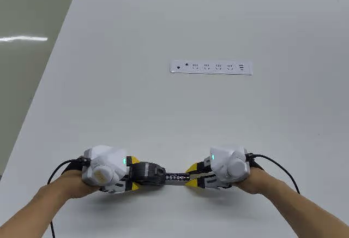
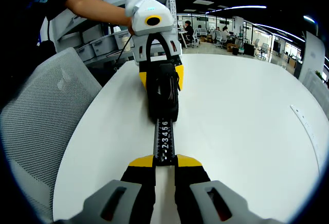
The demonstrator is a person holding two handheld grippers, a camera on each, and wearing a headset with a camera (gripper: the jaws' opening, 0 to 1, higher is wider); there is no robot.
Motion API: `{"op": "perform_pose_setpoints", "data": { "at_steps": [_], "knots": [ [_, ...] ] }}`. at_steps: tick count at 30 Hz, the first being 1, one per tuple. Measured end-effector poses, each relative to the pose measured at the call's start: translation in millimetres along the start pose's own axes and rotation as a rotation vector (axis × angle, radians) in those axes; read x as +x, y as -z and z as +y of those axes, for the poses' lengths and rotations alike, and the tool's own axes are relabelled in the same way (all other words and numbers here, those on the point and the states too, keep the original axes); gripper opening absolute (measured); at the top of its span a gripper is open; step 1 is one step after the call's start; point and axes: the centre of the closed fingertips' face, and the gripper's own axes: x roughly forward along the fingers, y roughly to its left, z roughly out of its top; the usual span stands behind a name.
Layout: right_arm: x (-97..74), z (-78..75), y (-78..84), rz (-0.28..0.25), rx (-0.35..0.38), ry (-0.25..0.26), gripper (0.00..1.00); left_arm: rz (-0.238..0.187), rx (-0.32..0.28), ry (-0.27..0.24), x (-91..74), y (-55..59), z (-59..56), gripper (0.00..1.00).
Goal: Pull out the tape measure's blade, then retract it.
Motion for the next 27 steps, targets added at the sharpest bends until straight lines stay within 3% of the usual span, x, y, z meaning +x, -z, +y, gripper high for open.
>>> {"op": "perform_pose_setpoints", "data": {
  "at_steps": [27],
  "knots": [
    [-11.9,0.0,10.5,0.008,0.014,0.002,0.11,-0.002,-0.004,0.002,0.1,-0.2,0.2,0.28]
  ]
}}
